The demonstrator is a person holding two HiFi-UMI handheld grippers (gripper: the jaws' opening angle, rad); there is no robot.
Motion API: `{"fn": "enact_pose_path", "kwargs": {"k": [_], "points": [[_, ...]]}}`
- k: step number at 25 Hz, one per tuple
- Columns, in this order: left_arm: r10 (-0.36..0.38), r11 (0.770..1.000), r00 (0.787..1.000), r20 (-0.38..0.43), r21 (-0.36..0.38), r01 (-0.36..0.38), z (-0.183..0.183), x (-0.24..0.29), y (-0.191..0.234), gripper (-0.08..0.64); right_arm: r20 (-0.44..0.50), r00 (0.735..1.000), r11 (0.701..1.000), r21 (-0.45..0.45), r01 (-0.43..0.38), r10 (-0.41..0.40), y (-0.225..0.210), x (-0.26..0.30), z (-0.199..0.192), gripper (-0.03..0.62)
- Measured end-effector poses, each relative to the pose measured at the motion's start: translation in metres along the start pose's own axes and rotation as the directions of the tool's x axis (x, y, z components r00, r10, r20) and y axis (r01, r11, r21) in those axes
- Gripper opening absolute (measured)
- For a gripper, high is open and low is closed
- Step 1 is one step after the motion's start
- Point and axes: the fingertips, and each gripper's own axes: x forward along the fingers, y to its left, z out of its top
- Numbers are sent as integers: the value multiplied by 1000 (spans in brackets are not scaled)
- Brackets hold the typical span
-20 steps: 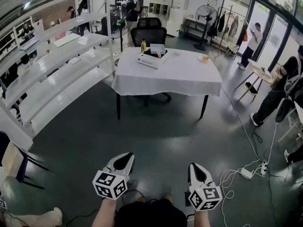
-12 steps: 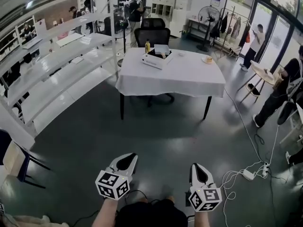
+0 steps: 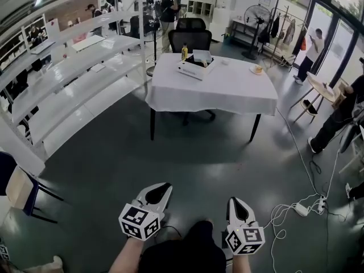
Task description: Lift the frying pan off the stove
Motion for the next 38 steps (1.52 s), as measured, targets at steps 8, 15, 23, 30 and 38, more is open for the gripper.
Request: {"fn": "enact_pose_path", "kwargs": {"k": [8,15,23,30,38], "points": [[-10,1000,999,44,7,10,20,22,-2,83,33,999,1000,-16,-24,24,-15,21,24,5],[34,999,997,71,-5,-33,31,52,18,185,42,997,998,-23,-63,64,-30,63,37,5],[24,999,1000,21,31,-24,35,118,26,426,17,996,996,-14,-93,93,-70,123,45,5],[73,997,997,9,32,-74,43,168,51,426,-10,994,994,-12,-111,111,-100,177,52,5],[121,992,993,2,17,-121,52,210,68,469,-30,987,988,-8,-156,156,-122,222,64,5]]}}
